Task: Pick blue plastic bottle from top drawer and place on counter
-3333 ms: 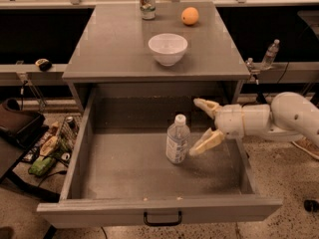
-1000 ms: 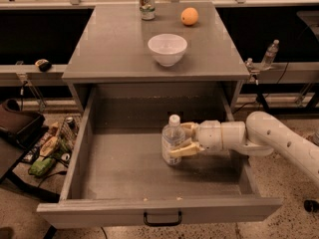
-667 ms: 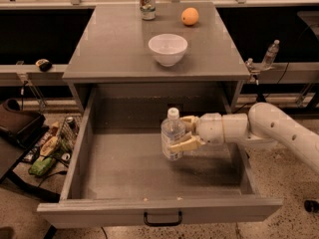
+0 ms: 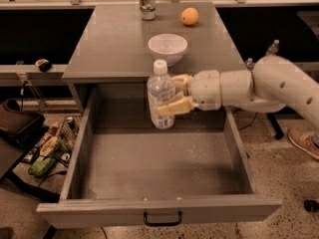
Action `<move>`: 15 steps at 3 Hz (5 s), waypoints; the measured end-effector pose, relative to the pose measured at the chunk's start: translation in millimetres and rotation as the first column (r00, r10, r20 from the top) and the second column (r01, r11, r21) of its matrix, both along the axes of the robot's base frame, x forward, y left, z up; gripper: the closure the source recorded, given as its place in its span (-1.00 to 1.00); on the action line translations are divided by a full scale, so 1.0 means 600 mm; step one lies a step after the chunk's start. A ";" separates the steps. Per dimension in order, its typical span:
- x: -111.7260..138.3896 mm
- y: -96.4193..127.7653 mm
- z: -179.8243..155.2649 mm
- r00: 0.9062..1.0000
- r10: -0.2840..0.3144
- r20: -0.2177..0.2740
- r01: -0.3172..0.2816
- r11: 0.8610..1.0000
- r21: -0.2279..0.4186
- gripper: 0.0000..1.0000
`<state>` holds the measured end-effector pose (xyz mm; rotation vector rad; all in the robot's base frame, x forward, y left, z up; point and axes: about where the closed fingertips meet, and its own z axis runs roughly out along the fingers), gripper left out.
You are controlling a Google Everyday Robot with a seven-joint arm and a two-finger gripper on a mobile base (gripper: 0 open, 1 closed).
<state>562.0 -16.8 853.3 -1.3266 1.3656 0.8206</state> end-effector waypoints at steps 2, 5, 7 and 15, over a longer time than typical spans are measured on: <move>0.168 0.107 0.156 0.994 -0.099 0.034 0.096 0.993 0.075 1.00; 0.462 0.199 0.171 0.887 -0.459 0.058 0.450 0.885 0.123 1.00; 0.580 0.217 0.096 0.825 -0.564 -0.030 0.564 0.823 0.072 1.00; 0.414 -0.107 0.154 0.777 -0.629 -0.031 0.608 0.763 -0.220 -1.00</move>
Offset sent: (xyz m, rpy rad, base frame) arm 0.1870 0.1054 0.1524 0.1339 -0.0822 -0.2058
